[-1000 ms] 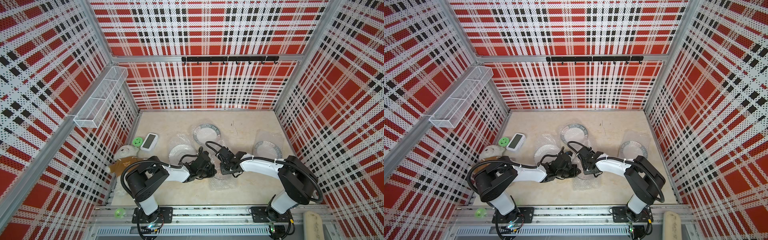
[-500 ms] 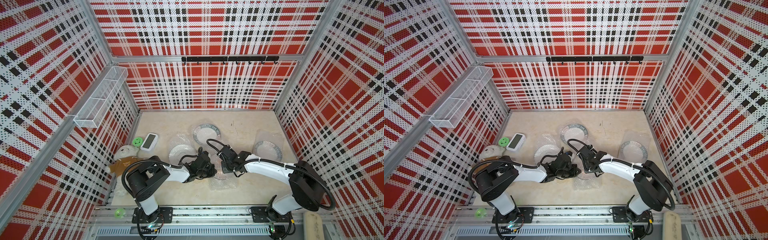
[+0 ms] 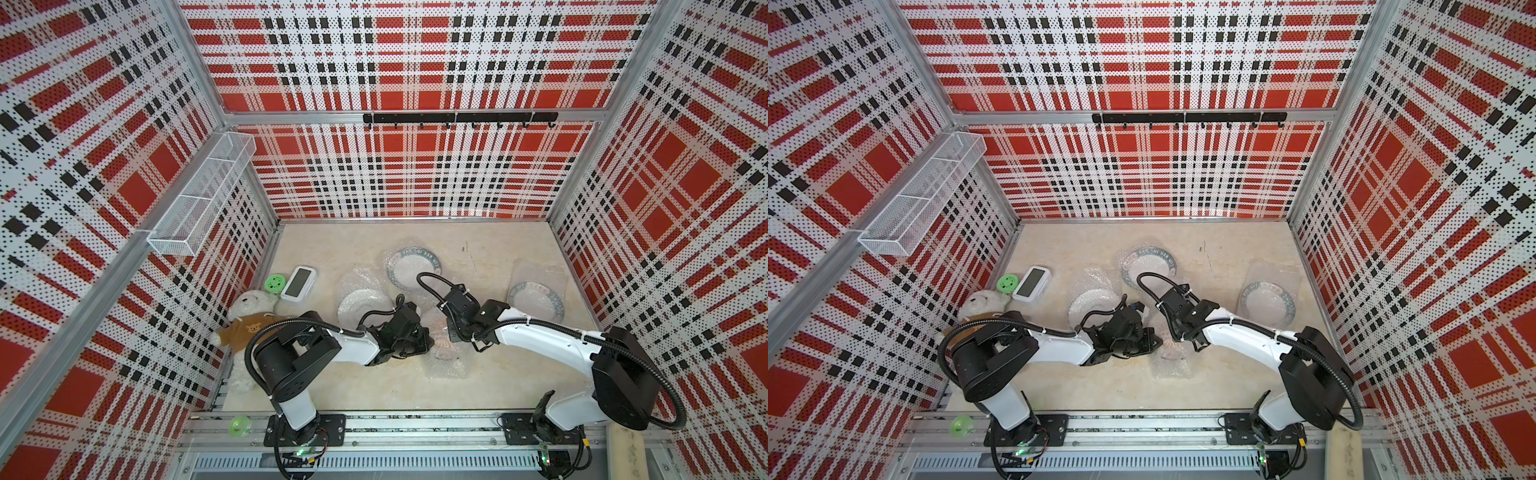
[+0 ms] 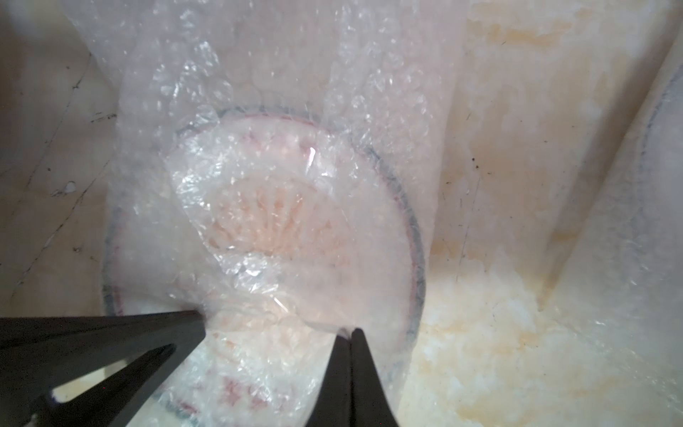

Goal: Unpack dinner plates from bubble wrap
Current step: Unwrap the bubble wrap at the center of the board.

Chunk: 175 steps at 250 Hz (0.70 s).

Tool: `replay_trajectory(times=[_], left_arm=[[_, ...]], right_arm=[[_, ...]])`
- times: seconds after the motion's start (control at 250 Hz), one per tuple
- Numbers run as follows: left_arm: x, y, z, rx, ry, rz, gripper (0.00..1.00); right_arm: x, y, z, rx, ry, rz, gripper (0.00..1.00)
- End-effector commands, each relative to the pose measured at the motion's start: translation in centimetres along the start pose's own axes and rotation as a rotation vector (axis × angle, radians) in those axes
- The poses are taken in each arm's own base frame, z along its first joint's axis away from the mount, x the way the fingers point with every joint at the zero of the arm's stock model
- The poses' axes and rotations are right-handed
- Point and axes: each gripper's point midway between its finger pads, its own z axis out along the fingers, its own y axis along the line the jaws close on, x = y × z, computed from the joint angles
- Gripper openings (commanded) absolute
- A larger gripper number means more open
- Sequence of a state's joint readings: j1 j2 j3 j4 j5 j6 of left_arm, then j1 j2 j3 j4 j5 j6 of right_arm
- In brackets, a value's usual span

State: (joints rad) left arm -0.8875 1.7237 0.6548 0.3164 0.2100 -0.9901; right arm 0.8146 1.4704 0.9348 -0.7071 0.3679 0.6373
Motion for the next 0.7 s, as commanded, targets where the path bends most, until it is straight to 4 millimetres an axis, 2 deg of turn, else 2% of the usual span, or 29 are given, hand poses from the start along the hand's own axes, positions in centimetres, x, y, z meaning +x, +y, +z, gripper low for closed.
replay_trajectory(times=[0.0, 0.128, 0.304, 0.48, 0.576, 0.696], left_arm=[[2.8, 5.7, -0.3, -0.189, 0.074, -0.06, 0.0], [2.7, 6.0, -0.4, -0.203, 0.072, -0.067, 0.0], [2.7, 6.7, -0.3, -0.24, 0.074, -0.068, 0.0], [3.0, 6.3, 0.3, -0.229, 0.099, -0.05, 0.0], [2.5, 3.2, 0.4, -0.125, 0.103, -0.004, 0.0], [1.2, -3.0, -0.9, 0.036, 0.064, 0.102, 0.0]], right_arm=[[-2.3, -2.8, -1.0, 0.083, -0.097, 0.056, 0.0], [-2.8, -3.5, -0.9, 0.067, -0.117, 0.097, 0.0], [-3.2, -3.0, -1.1, -0.024, -0.159, 0.136, 0.0], [-2.3, -3.2, -0.2, -0.04, -0.141, 0.153, 0.0], [-2.1, -2.6, 0.2, -0.075, -0.14, 0.142, 0.0], [-2.0, -1.6, 0.7, -0.126, -0.139, 0.132, 0.0]])
